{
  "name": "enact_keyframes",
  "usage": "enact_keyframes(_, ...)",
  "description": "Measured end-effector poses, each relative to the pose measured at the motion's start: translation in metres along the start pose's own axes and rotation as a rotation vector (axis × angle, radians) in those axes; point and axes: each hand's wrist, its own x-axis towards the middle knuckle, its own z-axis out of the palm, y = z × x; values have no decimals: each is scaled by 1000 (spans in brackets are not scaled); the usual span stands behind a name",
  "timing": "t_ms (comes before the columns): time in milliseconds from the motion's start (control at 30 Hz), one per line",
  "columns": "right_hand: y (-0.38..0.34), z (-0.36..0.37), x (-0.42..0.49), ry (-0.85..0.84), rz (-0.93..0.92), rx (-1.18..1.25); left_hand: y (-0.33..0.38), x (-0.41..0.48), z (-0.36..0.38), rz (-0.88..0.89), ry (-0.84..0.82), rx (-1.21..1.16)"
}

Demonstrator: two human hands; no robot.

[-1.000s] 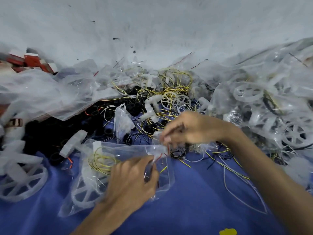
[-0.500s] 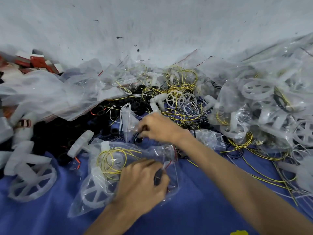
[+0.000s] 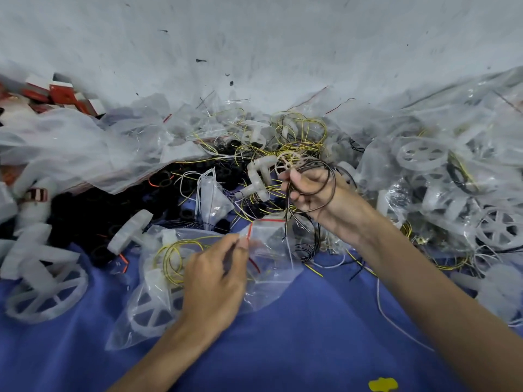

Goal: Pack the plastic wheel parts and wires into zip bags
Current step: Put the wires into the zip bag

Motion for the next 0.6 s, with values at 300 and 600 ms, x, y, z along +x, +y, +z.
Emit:
enact_keyframes(300, 3, -6, -14, 54, -14, 132, 8, -1, -2, 45, 129, -151)
enact_keyframes(600, 28, 19, -41, -161, -11, -502, 13, -10, 3, 151, 167, -34)
